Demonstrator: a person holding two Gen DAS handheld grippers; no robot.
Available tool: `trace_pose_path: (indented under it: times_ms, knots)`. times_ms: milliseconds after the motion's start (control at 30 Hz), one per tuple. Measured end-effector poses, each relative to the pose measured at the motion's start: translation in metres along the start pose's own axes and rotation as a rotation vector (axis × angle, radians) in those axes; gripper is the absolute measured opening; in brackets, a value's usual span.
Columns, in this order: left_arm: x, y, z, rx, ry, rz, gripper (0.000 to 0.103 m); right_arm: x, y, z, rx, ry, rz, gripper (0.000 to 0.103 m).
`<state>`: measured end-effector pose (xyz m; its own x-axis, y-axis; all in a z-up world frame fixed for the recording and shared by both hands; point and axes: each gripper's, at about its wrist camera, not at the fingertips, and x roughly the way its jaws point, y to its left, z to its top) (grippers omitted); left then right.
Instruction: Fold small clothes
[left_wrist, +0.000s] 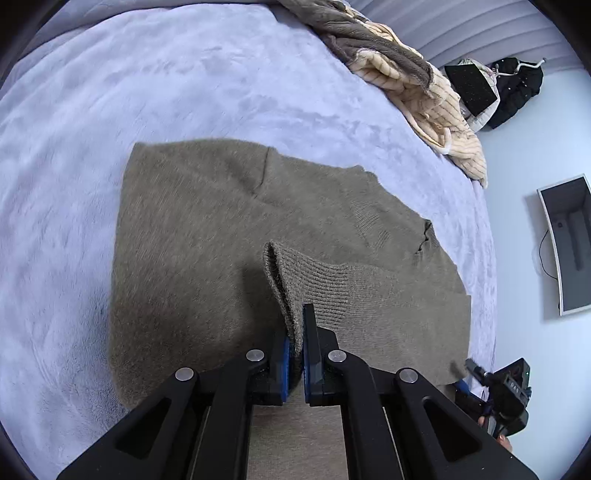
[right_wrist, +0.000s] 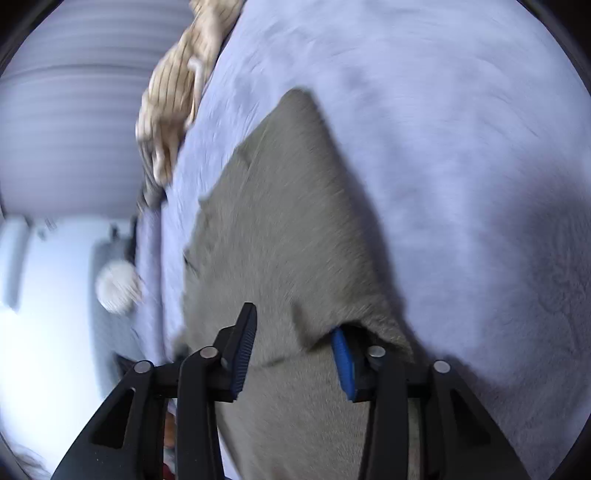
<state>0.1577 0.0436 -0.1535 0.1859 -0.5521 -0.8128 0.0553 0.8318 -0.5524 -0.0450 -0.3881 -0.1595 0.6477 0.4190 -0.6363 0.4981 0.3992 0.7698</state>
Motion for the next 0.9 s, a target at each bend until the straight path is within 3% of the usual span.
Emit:
trace_pose_path:
  times_ms: [100,133,167,267,367,467,667,800,900]
  knots:
    - [0.002,-0.003,-0.001,0.015,0.000,0.009,0.006,-0.003,-0.029,0.005,0.190,-0.054,0.157,0.042]
    - [0.001,-0.005,-0.001,0.020,-0.002,0.009,0.006,-0.002,-0.032,0.006,0.231,-0.060,0.186,0.037]
    - [0.000,-0.010,-0.001,0.028,-0.005,0.007,0.006,-0.004,-0.028,0.009,0.224,-0.067,0.187,0.024]
    - [0.001,-0.022,-0.004,0.063,0.002,0.008,0.006,-0.017,-0.005,0.014,0.093,-0.082,0.153,0.022]
    - [0.014,-0.022,-0.011,0.067,0.039,0.029,0.006,-0.017,-0.013,0.019,0.102,-0.091,0.095,0.022]
    - [0.023,-0.015,-0.020,0.071,0.053,0.066,0.006,-0.010,-0.037,0.020,0.101,-0.074,0.037,0.007]
    - [0.008,-0.006,-0.025,0.076,0.036,0.075,0.006,-0.009,-0.036,0.022,0.051,-0.051,0.022,0.007]
    - [0.004,-0.007,-0.028,0.126,0.034,0.156,0.006,-0.013,-0.036,0.020,0.052,-0.046,0.016,0.008]
    - [-0.004,-0.011,-0.034,0.197,0.009,0.294,0.006,-0.021,-0.028,0.016,0.033,-0.029,-0.015,0.012]
